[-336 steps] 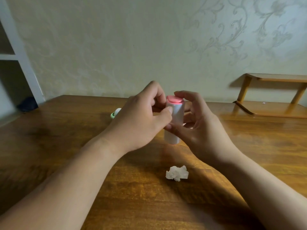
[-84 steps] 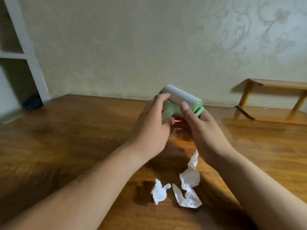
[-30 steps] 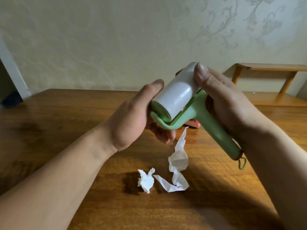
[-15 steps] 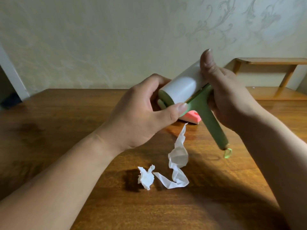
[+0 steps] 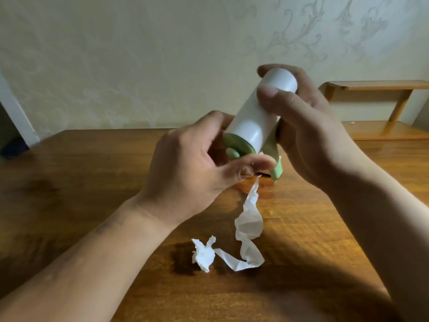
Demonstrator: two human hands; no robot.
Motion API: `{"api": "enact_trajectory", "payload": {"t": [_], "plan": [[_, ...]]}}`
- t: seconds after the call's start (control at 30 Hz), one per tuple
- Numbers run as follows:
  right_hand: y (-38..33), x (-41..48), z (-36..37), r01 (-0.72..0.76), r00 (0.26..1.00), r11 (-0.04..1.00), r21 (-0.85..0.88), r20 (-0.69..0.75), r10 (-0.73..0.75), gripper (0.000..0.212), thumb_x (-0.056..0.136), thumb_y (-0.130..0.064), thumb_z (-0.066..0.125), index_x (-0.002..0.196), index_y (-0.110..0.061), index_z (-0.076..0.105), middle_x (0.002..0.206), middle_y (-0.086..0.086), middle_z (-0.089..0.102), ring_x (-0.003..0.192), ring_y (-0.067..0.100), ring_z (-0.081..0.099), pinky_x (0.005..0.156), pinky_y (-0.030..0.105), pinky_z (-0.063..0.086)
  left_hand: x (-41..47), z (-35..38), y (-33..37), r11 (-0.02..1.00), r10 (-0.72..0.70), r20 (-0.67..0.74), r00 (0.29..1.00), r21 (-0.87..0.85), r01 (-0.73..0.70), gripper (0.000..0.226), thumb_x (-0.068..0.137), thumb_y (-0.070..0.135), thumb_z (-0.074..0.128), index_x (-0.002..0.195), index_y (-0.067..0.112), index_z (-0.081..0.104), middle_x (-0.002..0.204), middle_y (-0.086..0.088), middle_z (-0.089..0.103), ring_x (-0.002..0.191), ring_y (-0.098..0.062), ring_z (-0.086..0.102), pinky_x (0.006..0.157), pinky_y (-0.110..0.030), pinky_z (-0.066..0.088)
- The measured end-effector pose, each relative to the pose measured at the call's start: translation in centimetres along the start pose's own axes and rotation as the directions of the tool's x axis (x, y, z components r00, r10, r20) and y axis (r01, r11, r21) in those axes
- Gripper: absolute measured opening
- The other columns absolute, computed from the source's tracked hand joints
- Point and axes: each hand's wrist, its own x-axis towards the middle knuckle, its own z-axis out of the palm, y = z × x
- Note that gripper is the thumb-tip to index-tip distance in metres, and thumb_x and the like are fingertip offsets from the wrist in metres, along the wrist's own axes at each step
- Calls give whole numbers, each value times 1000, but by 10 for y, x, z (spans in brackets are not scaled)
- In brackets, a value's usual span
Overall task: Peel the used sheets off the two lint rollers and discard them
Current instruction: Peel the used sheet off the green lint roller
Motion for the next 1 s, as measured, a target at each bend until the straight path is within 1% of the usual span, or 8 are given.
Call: {"api": "enact_trajectory", "payload": {"t": [0.17,0.27,0.33,0.47,0.57,0.7,0.83,1.0], "plan": [[-2,-1,-1,78,996,995,55,36,-80,62,82,-33,75,140,-19,57,103,0,59,87,9,69,76,31,59,-2,1,5,1000,-11,7,1000,-11,11,71,80,61,83,124,7,70,103,4,76,88,-8,75,69,-28,64],[-3,0,-2,86,994,988,130,59,-94,59,81,-24,74,136,-16,53,102,2,57,85,11,68,72,32,59,0,1,7,985,-81,67,994,-149,90,70,81,57,83,131,13,62,107,11,72,94,-6,73,72,-23,62],[-4,1,-4,97,993,986,136,59,-105,56,83,-18,74,134,-16,52,103,3,55,84,10,68,70,31,59,2,-1,7,941,-136,156,978,-290,177,55,90,48,76,132,15,59,103,10,70,92,-7,71,74,-19,56],[-4,2,-8,105,993,986,127,48,-112,52,87,-12,72,134,-17,51,108,4,53,86,7,69,72,31,60,5,-5,5,844,-195,284,939,-440,308,54,93,44,51,138,14,58,106,-1,68,89,-13,67,77,-28,54],[-3,1,-5,121,990,986,115,56,-128,54,84,-17,76,133,-17,51,106,3,55,85,8,68,71,31,60,4,-3,2,817,-200,310,930,-472,333,57,92,46,54,137,11,56,109,-11,65,90,-22,65,76,-34,55],[-1,1,-2,165,983,986,31,81,-167,47,93,-4,71,133,-14,48,107,3,53,86,4,66,70,26,60,3,-1,-2,815,-204,317,926,-469,340,55,91,44,59,133,8,53,109,-17,62,91,-36,67,73,-38,57],[-2,1,-2,151,986,988,41,64,-153,47,92,-4,69,133,-14,48,108,4,52,84,3,67,70,26,60,4,-2,-3,799,-181,351,919,-492,345,53,92,39,54,133,6,53,107,-14,63,90,-21,65,76,-29,54],[-3,2,-3,96,995,985,144,15,-99,46,90,-9,66,133,-14,52,105,5,55,83,10,69,71,33,60,4,-3,3,776,-174,359,917,-523,352,52,89,32,51,134,7,55,109,-11,64,91,-18,64,76,-27,54]]}}
